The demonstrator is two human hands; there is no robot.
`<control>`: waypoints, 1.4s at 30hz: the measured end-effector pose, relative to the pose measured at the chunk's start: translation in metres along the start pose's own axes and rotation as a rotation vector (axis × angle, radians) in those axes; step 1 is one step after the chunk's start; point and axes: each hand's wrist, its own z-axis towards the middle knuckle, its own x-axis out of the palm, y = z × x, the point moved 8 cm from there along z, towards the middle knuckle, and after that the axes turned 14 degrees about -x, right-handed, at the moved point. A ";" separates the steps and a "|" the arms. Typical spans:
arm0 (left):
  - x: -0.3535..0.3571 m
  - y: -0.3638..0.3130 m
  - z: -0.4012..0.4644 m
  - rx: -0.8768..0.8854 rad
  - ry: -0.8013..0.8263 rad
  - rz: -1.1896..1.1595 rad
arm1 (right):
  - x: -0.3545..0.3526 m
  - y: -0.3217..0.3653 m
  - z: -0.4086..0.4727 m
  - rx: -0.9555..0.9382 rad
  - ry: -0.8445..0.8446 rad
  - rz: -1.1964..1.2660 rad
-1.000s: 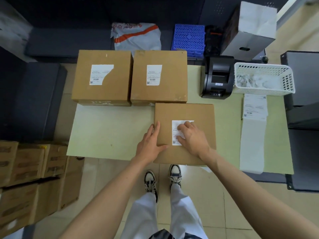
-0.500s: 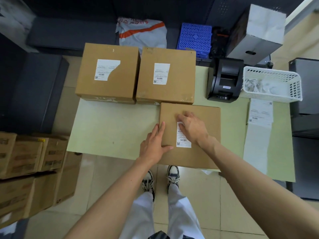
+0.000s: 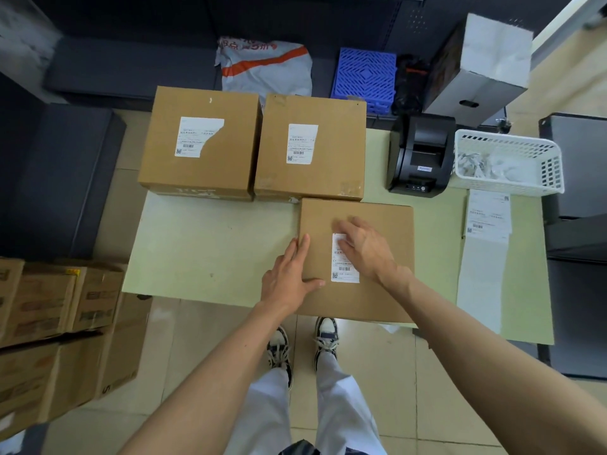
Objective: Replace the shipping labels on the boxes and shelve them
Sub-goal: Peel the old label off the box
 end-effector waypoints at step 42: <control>0.004 0.004 0.003 -0.011 -0.005 -0.022 | 0.005 -0.005 0.005 0.009 -0.030 0.012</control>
